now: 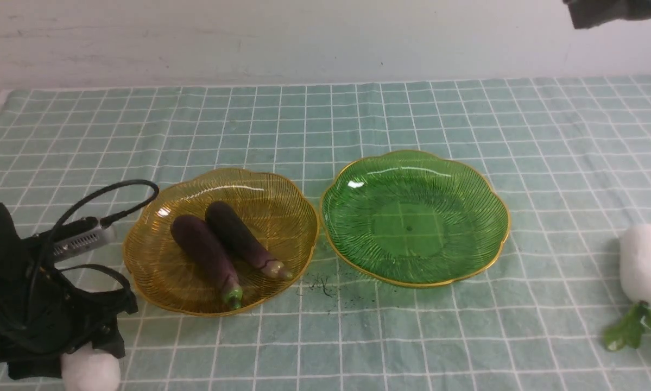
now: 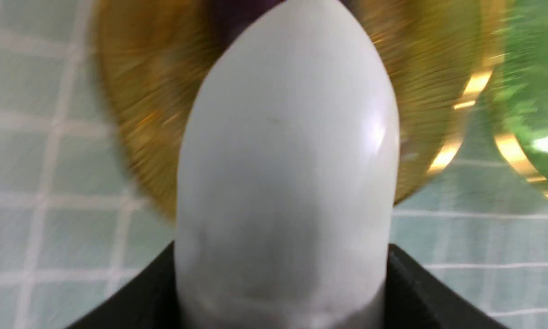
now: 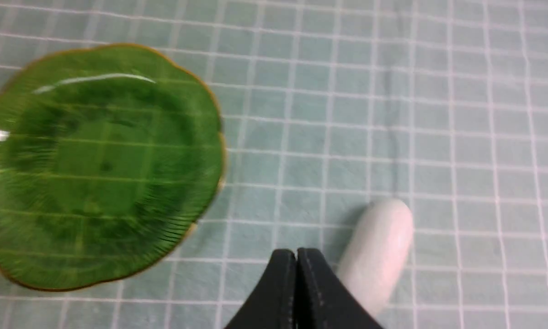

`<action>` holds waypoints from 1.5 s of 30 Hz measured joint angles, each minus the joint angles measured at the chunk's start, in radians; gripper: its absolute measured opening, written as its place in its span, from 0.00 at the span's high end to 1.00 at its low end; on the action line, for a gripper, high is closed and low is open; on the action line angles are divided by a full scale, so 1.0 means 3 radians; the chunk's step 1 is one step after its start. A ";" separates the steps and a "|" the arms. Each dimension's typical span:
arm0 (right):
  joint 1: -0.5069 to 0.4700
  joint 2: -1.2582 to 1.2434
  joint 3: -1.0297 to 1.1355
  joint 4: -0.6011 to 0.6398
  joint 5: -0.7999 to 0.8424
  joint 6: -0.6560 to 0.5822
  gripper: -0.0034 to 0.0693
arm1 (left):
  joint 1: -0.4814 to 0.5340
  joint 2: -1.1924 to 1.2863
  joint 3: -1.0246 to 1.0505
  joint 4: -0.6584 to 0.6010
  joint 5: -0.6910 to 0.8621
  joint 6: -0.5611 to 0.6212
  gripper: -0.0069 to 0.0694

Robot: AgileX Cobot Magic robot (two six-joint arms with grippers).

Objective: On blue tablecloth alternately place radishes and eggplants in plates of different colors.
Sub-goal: 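Pick up the white radish and place it on the plate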

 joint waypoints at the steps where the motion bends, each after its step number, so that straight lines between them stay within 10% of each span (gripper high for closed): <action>1: -0.0194 0.0002 0.0078 0.0055 0.0000 0.0000 0.97 | -0.0161 0.0050 -0.0188 -0.0131 -0.0053 0.0122 0.34; 15: -0.1407 0.0088 0.0933 0.0845 -0.0242 -0.0358 0.88 | -0.1004 0.1995 -0.2101 -0.0355 -0.0007 0.0440 0.34; 29: -0.1481 0.0958 0.0976 0.1072 -0.0763 -0.0425 0.10 | -0.1008 0.3292 -0.3462 -0.0344 0.0338 0.0433 0.24; 37: -0.1481 0.1529 0.0976 0.1372 -0.0942 -0.0640 0.01 | -0.1008 0.3366 -0.3496 -0.0340 0.0493 0.0334 0.07; 45: -0.1481 0.1809 0.0952 0.1460 -0.1038 -0.0713 0.34 | -0.0852 0.2972 -0.3632 -0.0043 0.1177 0.0179 0.80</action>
